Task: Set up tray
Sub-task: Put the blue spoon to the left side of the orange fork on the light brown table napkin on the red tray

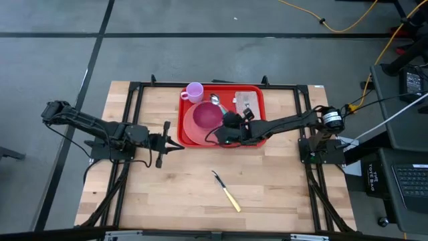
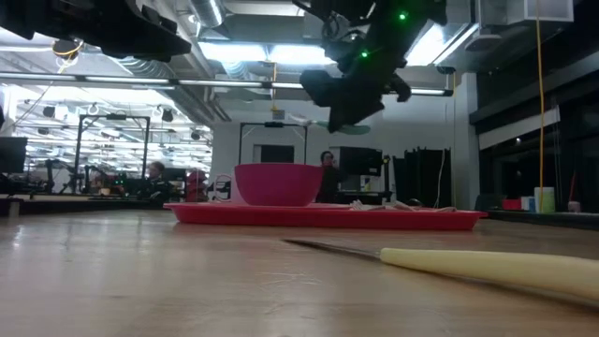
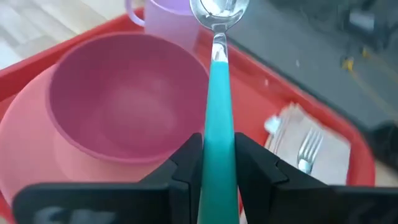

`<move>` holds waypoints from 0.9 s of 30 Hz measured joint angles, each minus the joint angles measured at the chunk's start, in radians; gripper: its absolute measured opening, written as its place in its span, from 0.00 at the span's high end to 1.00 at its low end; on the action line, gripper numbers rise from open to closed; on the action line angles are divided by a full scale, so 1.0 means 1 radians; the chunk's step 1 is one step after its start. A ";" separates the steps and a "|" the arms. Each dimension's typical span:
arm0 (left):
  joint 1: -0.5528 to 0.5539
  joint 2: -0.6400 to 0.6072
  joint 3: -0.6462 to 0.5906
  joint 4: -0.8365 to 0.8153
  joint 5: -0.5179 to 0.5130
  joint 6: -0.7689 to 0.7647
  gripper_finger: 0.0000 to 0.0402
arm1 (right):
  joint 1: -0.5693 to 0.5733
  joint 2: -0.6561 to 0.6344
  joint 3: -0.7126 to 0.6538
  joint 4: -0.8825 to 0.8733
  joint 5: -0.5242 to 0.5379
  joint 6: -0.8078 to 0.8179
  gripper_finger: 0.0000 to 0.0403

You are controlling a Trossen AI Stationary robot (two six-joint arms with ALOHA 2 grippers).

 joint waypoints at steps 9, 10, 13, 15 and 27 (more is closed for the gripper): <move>0.000 0.000 0.000 0.000 0.000 0.000 0.98 | 0.011 0.002 0.000 -0.133 -0.002 0.307 0.80; 0.000 0.000 0.000 0.000 0.000 0.000 0.98 | 0.010 0.002 0.000 -0.137 -0.002 0.322 0.80; 0.000 0.000 0.000 0.000 0.000 0.000 0.99 | 0.011 0.002 0.000 -0.136 -0.002 0.353 0.80; 0.000 0.000 0.000 0.000 0.000 0.000 0.99 | 0.011 0.002 0.000 -0.136 -0.005 0.363 0.80; 0.000 0.001 0.000 -0.001 0.000 -0.001 0.99 | -0.022 0.002 0.000 -0.158 -0.117 0.462 0.80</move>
